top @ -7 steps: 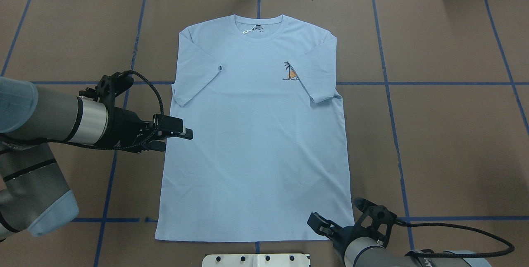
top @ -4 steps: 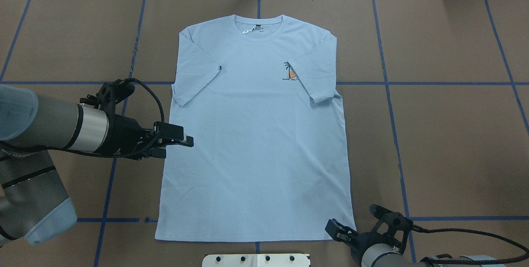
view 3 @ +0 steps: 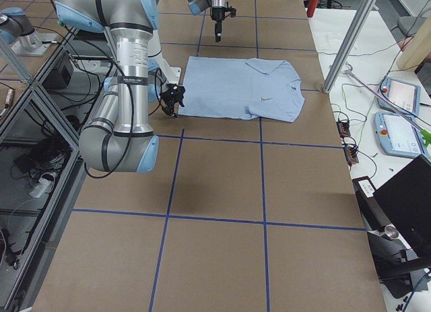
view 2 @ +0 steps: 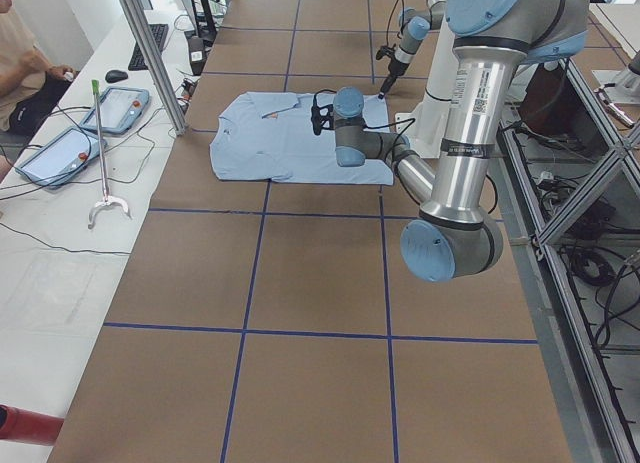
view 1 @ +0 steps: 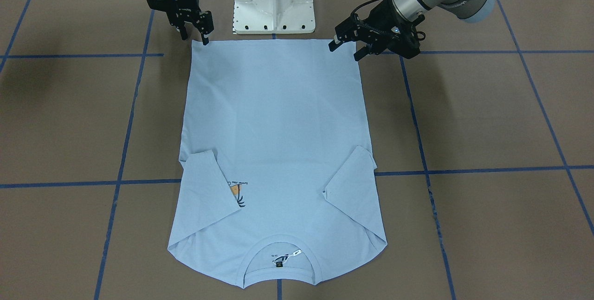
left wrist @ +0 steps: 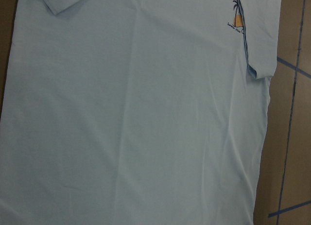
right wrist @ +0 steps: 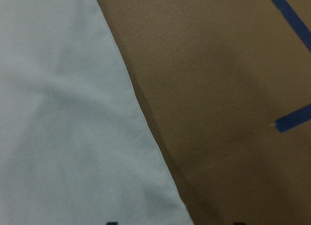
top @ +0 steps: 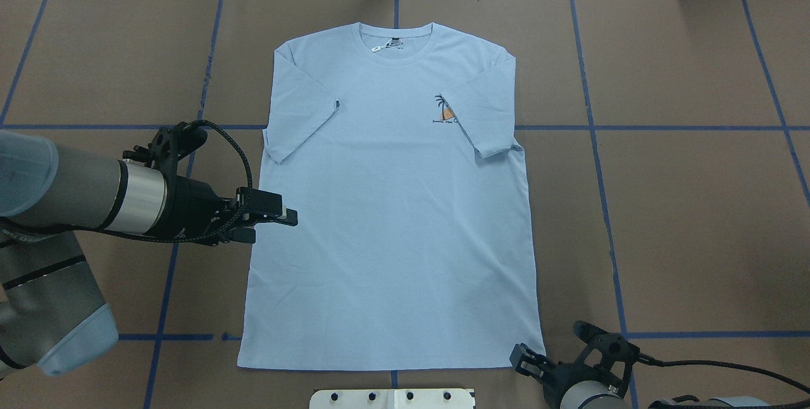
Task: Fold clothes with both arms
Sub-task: 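Move both grippers down to the shirt's hem corners nearest the robot, then grasp the hem corners with both grippers, then lift the hem with both grippers and fold it toward the collar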
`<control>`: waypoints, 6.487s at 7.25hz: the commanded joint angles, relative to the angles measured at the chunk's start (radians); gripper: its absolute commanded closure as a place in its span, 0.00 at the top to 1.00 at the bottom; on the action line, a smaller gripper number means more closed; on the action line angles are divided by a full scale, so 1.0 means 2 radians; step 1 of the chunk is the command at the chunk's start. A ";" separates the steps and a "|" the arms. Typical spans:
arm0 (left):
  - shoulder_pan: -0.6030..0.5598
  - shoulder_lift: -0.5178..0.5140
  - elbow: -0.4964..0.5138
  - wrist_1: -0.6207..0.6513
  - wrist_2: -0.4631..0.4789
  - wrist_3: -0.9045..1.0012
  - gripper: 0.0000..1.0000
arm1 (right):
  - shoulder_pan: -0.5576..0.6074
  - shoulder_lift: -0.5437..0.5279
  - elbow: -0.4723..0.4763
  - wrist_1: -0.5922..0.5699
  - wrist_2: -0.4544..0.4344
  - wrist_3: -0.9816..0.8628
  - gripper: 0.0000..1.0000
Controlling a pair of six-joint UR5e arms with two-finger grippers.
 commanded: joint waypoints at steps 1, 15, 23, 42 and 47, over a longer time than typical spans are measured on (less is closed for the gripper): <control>-0.001 0.001 -0.002 0.000 0.000 -0.002 1.00 | 0.000 -0.001 0.000 0.000 -0.001 0.006 0.04; 0.237 0.071 -0.072 0.256 0.233 -0.163 0.85 | 0.010 -0.008 0.033 0.000 0.002 0.006 0.00; 0.240 0.066 -0.065 0.256 0.230 -0.162 0.00 | 0.011 -0.008 0.033 0.001 0.001 0.006 0.00; -0.084 -0.171 0.238 0.180 0.221 0.103 0.00 | 0.428 0.366 -0.403 0.007 0.193 -0.307 0.00; -0.092 -0.210 0.307 0.138 0.229 0.103 0.00 | 0.435 0.393 -0.469 0.057 0.193 -0.307 0.00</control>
